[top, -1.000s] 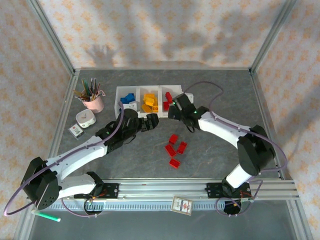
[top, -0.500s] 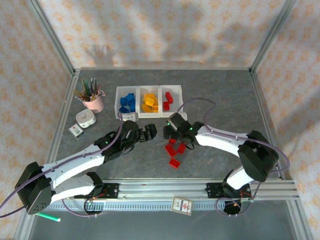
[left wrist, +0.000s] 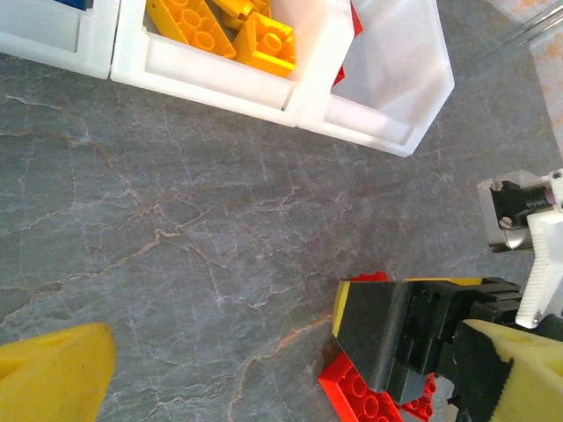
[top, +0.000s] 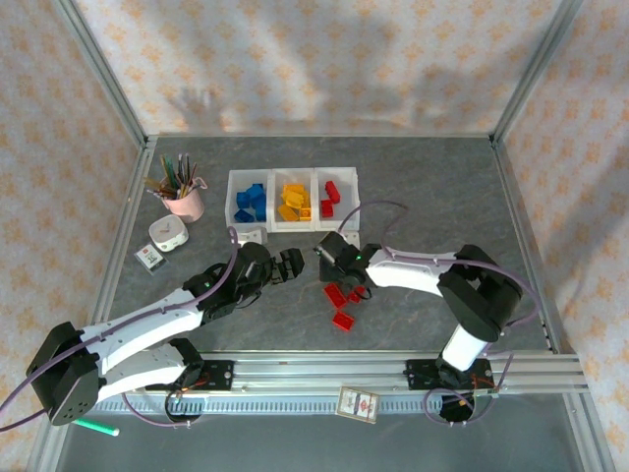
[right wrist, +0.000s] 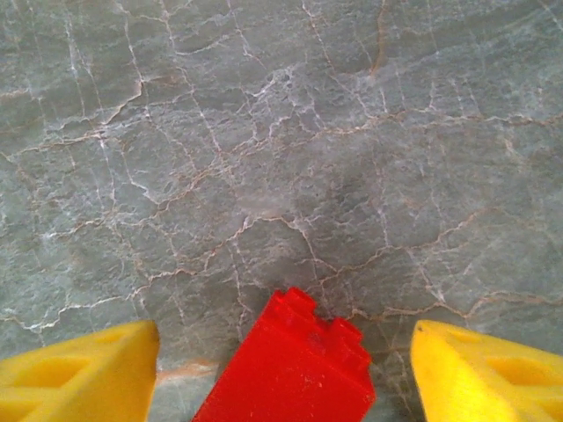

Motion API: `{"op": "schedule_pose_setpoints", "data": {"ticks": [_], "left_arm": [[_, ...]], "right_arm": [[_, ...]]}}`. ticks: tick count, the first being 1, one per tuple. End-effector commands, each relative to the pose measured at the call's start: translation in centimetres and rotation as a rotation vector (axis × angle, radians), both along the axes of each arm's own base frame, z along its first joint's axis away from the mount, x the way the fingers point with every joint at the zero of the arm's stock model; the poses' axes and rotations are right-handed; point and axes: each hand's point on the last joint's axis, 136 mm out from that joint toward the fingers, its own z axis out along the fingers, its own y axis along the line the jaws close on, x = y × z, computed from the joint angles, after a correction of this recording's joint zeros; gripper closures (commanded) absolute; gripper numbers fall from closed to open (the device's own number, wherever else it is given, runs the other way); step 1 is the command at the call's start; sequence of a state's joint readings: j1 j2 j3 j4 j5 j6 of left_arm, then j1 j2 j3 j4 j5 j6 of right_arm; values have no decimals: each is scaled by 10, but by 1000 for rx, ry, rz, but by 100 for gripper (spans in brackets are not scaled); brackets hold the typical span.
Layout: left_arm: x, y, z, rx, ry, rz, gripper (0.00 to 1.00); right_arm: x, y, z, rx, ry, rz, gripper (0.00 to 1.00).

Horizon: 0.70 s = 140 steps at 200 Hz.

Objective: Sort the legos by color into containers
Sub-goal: Pick up the lego from the center of the table.

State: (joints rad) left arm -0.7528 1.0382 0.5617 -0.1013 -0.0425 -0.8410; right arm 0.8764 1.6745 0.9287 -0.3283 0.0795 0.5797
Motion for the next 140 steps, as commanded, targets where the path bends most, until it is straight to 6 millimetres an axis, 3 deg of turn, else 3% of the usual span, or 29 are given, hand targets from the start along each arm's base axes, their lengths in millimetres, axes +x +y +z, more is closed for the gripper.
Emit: {"op": "schedule_pose_setpoints", "data": {"ticks": [1,82,140], "left_arm": [[1,2,-4,9,1,15,1],[3,-3,-3,5,-2,0,1],[5,-6,4,-7,-22,-8,1]], "right_arm": [[10,2,3,1,-30,-39,31],[15,7,0,-11,-36,-29,58],[24,11,28,17,-95,-20,70]]}}
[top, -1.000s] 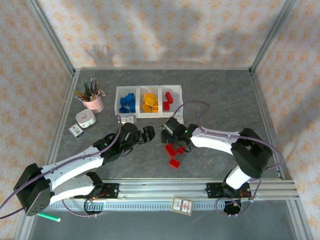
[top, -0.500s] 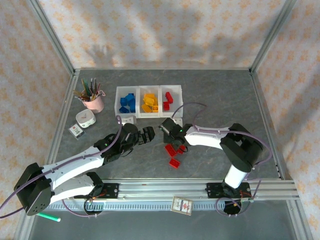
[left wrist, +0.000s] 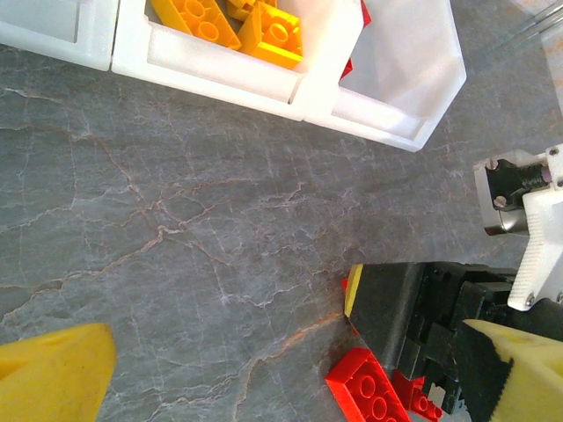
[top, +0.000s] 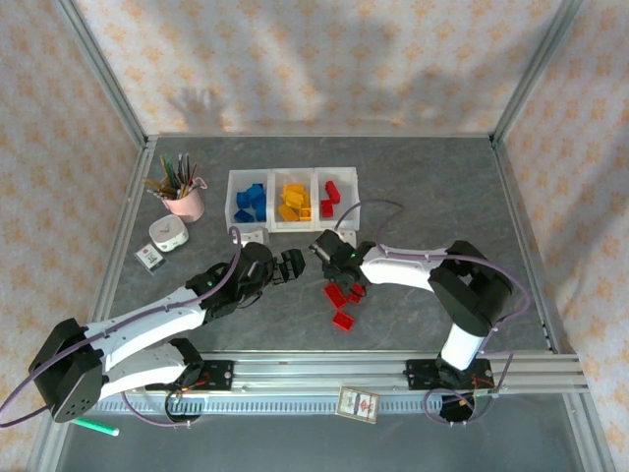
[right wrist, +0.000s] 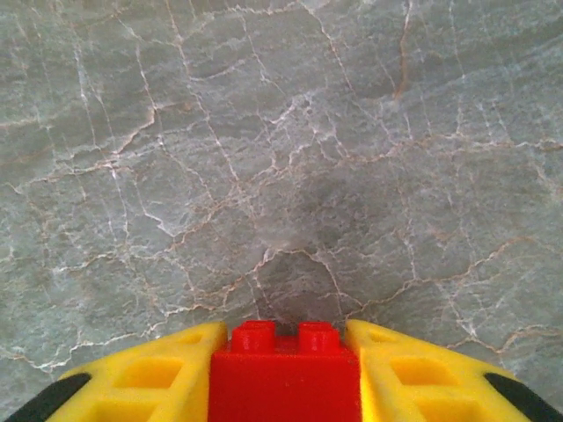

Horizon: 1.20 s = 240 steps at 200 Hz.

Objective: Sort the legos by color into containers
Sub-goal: Pick up the lego from the center of the table, then place the lego in the container, then pick up the lego from the bottom-center of the table.

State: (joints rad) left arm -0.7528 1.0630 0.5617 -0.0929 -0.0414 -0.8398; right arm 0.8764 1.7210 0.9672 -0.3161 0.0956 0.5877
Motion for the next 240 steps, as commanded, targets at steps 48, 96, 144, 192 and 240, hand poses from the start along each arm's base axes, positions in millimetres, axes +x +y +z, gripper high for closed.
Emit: {"op": "schedule_pose_setpoints", "data": {"ticks": [48,96,144,192,240], "left_arm": [[16,-9,32,-8,-85,-8,1],[43,-12,49,4,-101,18,1],[71,-10,54,6,-113,52,1],[81,-8,54,4,-114,66,1],[78,-8,59,4,-120,51,1]], "right_arm": [[50,-6,78,54,-185,-39,71],[111,-13,109,49,-272,-69,72],[170,-10,105,-3,-306,-75,72],[208,-6,96,-40,-293,-71,56],[198,-6,120,6,-307,-58,38]]}}
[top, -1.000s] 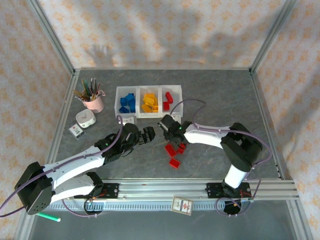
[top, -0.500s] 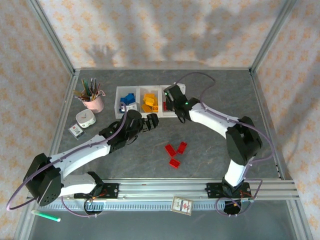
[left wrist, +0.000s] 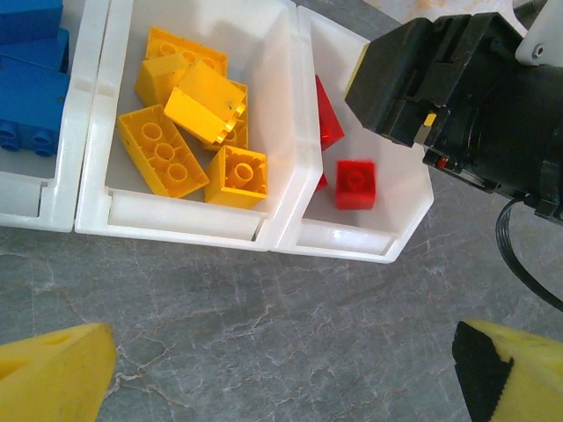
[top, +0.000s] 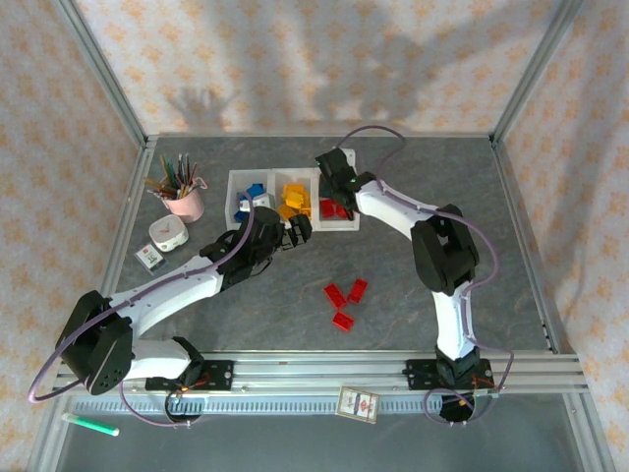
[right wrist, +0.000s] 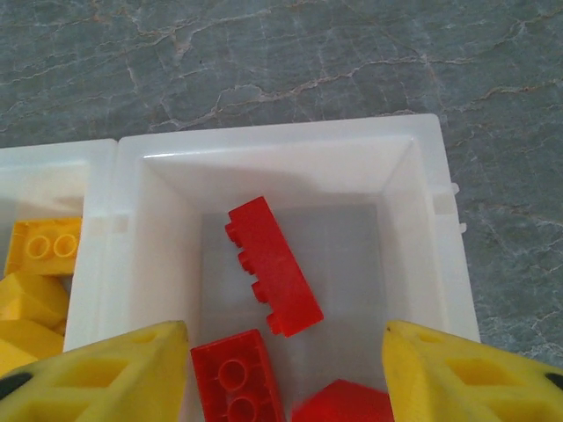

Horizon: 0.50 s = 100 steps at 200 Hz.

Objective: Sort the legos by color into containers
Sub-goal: Pick up the lego from the bottom-center of the table.

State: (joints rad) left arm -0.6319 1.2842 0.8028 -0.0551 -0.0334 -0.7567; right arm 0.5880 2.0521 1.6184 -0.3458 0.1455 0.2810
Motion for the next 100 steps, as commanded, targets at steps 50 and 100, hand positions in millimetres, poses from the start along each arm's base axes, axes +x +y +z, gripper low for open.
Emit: {"op": "schedule_pose_setpoints", "data": {"ticks": [50,100], "left_arm": [[-5,-4,23,-33,-49,-58,1],[-27,-14,17,-34,-40,-125,1]], "right_arm": [[-53,-24,39,73,-5,-7,31],[-114,-47,28,99,53,-24,24]]}}
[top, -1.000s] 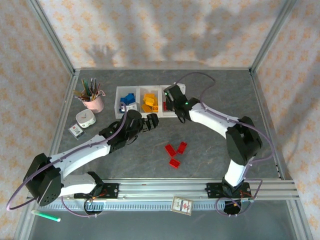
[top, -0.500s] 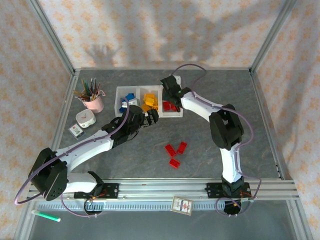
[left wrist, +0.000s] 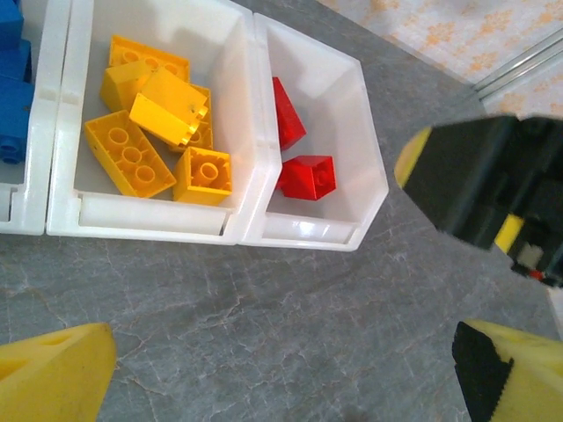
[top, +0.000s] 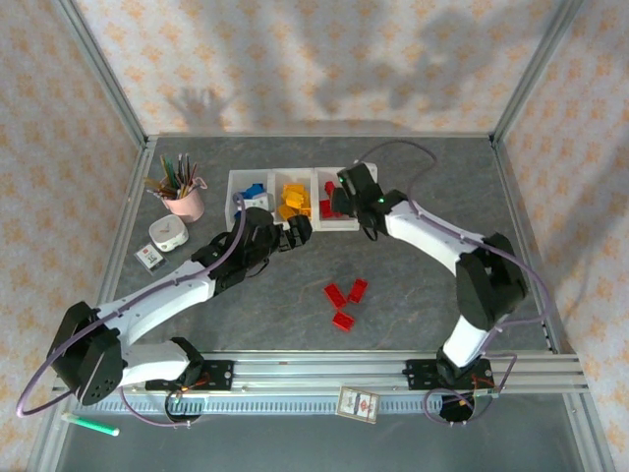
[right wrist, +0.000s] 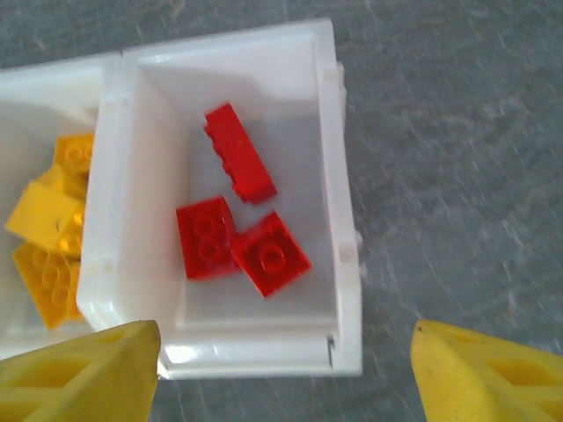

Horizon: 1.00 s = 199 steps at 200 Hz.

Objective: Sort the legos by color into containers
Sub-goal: Pick up the lego from the bottom-center of the table.

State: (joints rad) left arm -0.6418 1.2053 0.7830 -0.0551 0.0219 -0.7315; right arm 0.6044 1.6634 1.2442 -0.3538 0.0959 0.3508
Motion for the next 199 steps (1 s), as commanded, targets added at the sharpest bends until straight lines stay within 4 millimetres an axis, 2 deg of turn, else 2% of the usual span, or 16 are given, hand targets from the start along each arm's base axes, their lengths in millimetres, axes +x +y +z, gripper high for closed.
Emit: {"op": "schedule_pose_setpoints", "data": {"ticks": [1,26,67,102,139,173,199], "left_arm": [[-14,-8,-2,8,-3,-57,1],[-26,-13,-11,26,16,-82,1],[-44,-20,-26,30,34,-110,1],[-59,-26,-35,12,50,-129,1],[-69,-24,-43,-9,64,-118,1],[-74,-21,-48,-15,74,-106,1],[-75,-18,-50,-19,72,-102,1]], "right_arm": [[-29,-8,-3,16,31,-21,23],[-62,-21,-13,27,57,-64,20],[-111,-31,-42,37,116,-105,16],[-142,-28,-69,30,171,-110,13],[-163,-22,-93,24,218,-110,9],[-174,-14,-106,33,237,-109,5],[-182,-16,-119,11,261,-118,4]]}}
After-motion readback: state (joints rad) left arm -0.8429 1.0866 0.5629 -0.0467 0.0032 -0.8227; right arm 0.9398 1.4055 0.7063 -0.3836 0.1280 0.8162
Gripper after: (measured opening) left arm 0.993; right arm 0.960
